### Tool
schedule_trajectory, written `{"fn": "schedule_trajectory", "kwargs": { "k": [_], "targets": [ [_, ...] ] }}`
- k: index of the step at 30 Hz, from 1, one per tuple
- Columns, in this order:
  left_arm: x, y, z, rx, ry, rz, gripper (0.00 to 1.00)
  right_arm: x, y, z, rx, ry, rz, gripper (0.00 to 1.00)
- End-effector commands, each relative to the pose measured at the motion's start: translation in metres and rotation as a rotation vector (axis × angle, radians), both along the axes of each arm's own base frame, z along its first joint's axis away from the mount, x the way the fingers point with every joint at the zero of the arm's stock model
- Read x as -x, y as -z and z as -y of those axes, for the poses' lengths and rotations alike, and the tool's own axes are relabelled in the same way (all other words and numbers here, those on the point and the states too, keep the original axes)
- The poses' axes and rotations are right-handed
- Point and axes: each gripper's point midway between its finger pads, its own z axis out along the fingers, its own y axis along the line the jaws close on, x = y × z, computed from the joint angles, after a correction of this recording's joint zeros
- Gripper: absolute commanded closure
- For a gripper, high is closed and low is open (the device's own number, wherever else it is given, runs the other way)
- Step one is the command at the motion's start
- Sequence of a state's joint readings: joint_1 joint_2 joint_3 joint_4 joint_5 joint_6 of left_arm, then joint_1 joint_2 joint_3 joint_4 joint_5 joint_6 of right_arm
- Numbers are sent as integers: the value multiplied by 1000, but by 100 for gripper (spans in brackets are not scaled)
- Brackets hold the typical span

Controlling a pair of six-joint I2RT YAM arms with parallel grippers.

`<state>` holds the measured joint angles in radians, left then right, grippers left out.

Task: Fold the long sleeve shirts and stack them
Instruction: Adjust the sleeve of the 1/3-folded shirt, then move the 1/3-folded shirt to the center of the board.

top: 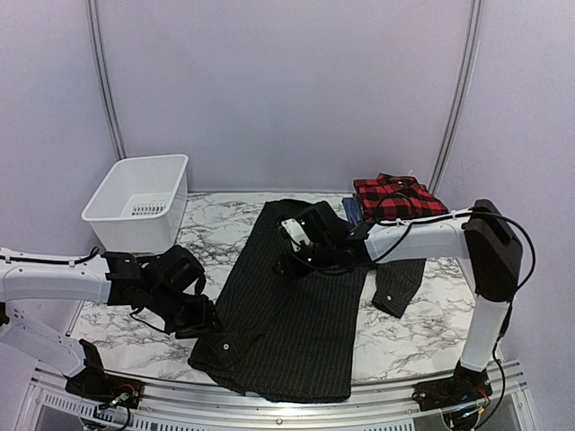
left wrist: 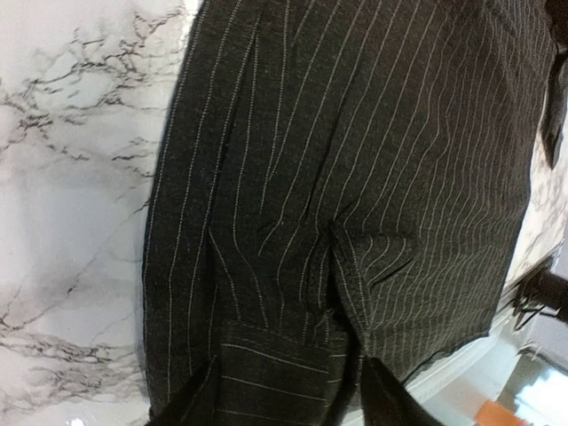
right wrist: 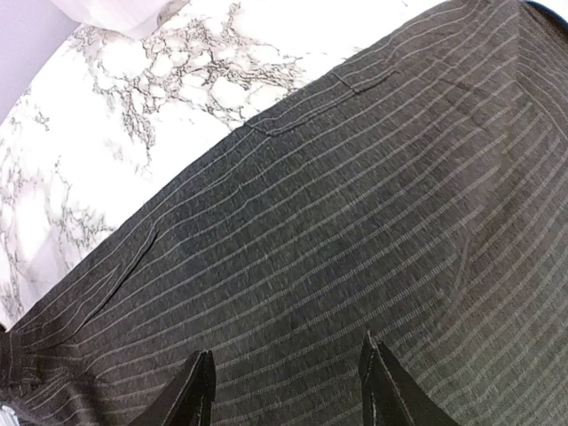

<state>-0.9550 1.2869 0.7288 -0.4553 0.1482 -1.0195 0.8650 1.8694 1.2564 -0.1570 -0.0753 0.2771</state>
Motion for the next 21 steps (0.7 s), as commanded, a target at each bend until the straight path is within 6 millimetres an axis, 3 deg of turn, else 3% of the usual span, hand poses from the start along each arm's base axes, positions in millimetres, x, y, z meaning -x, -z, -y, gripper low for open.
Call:
{"fn": "schedule_trajectory", "kwargs": {
  "k": [1, 5, 11, 17, 21],
  "targets": [
    [0, -26, 2, 52, 34, 58, 39, -23, -7, -21, -51, -4, 24, 49],
    [11, -36, 9, 98, 94, 67, 32, -51, 11, -19, -66, 26, -8, 50],
    [30, -29, 5, 94, 138, 35, 38, -95, 53, 5, -45, 96, -76, 53],
    [41, -43, 5, 137, 207, 38, 49, -110, 81, 28, -10, 137, -116, 54],
    [54, -50, 5, 151, 279, 24, 45, -113, 80, 34, -8, 148, -114, 54]
  ]
}}
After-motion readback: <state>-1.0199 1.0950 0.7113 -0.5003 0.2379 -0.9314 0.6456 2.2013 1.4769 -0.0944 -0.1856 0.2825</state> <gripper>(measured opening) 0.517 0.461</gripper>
